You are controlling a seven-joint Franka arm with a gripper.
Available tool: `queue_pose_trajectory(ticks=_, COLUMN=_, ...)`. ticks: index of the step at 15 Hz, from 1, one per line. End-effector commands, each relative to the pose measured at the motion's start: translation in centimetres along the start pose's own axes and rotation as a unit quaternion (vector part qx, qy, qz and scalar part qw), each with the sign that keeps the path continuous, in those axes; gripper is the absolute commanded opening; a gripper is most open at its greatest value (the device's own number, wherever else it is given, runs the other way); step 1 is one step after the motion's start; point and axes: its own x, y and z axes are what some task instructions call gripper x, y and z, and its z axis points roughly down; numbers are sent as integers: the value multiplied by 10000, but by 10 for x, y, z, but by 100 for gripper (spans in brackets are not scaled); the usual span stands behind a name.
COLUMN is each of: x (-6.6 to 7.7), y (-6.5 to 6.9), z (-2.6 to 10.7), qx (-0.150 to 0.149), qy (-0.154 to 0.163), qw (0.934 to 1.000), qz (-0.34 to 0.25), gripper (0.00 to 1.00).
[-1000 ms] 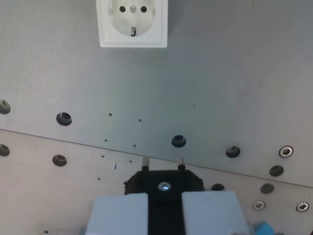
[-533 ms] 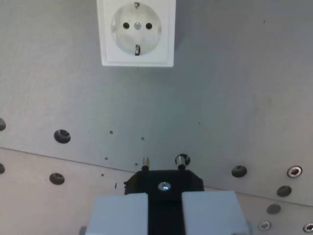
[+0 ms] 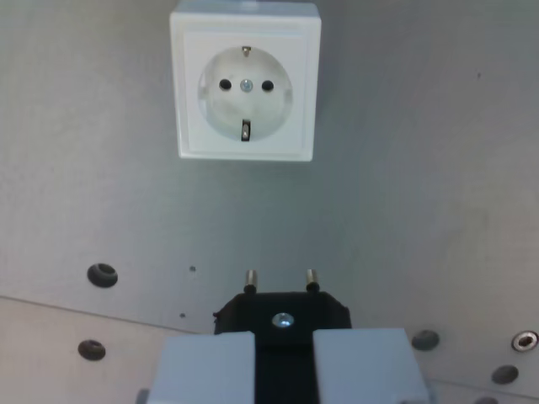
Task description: Move above the white socket
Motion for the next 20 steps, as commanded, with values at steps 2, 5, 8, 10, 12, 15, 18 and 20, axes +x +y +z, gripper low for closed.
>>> queue_pose_trajectory(ticks=2, x=15, y=-2, z=17, qx=107, qy=35, qw=9999, qz=-2, gripper=0)
queue_pose_trajectory(ticks=5, x=21, y=-4, z=29, qx=126, qy=4, qw=9999, qz=-34, gripper=0)
queue_pose_trajectory(ticks=8, x=26, y=-5, z=39, qx=121, qy=32, qw=9999, qz=-48, gripper=0)
queue_pose_trajectory(ticks=10, x=28, y=-6, z=44, qx=116, qy=47, qw=9999, qz=-58, gripper=0)
queue_pose_trajectory(ticks=12, x=30, y=-6, z=49, qx=109, qy=70, qw=9999, qz=-68, gripper=0)
queue_pose_trajectory(ticks=15, x=32, y=-8, z=56, qx=100, qy=89, qw=9999, qz=-75, gripper=0)
queue_pose_trajectory(ticks=18, x=35, y=-9, z=62, qx=99, qy=70, qw=9999, qz=-73, gripper=0)
queue_pose_trajectory(ticks=20, x=37, y=-9, z=66, qx=97, qy=62, qw=9999, qz=-72, gripper=0)
